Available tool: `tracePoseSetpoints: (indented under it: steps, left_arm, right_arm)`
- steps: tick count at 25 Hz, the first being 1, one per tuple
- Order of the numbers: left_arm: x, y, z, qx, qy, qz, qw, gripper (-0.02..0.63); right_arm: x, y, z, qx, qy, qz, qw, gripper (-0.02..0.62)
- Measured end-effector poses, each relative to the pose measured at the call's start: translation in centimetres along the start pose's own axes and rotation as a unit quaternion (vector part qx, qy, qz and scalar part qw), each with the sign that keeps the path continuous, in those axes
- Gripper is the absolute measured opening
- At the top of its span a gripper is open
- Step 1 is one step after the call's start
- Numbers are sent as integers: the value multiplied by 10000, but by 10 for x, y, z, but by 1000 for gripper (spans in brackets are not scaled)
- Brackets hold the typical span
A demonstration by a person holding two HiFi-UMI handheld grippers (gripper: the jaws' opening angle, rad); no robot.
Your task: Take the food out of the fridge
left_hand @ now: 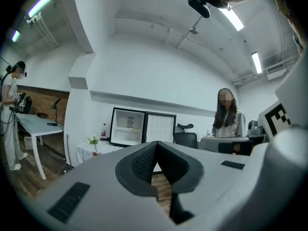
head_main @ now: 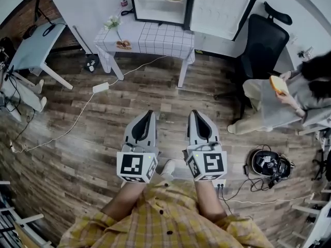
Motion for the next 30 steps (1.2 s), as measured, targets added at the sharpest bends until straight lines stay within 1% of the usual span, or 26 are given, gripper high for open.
tracePoseSetpoints:
  steps: [4, 9, 13, 19, 23, 30]
  left_arm:
    - [15, -5, 0, -30, 36, -19, 10000, 6]
    - [38, -11, -5, -45, 22, -39, 10000, 6]
    - [62, -14, -18, -51, -36, -36, 10000, 6]
    - [109, -16, -44, -83, -72, -36, 9999, 6]
    - [142, -8, -67, -68, -92, 34, 9999, 6]
    - [214, 5, -117, -75, -308, 19, 9995, 6]
  right_arm:
    - [5, -3, 16, 81, -42, 7, 10000, 8]
    - [21, -6, 30, 33, -101, -2, 9999, 8]
    - [43, -6, 35, -56, -155, -1, 9999, 8]
    - [96, -6, 45, -181, -163, -30, 9997, 8]
    - [139, -1, 49, -230, -152, 24, 9996, 8]
    - [223, 14, 50, -311, -250, 73, 9992, 8]
Point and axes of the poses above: the fingertips, and each gripper's own axes: x forward along the fingers, z to its right, y out of its top, the point moved 10 cm from there along -x, backward along the fingers, and after that the axes turned 6 degrees about -y, right-handed, at the moved point
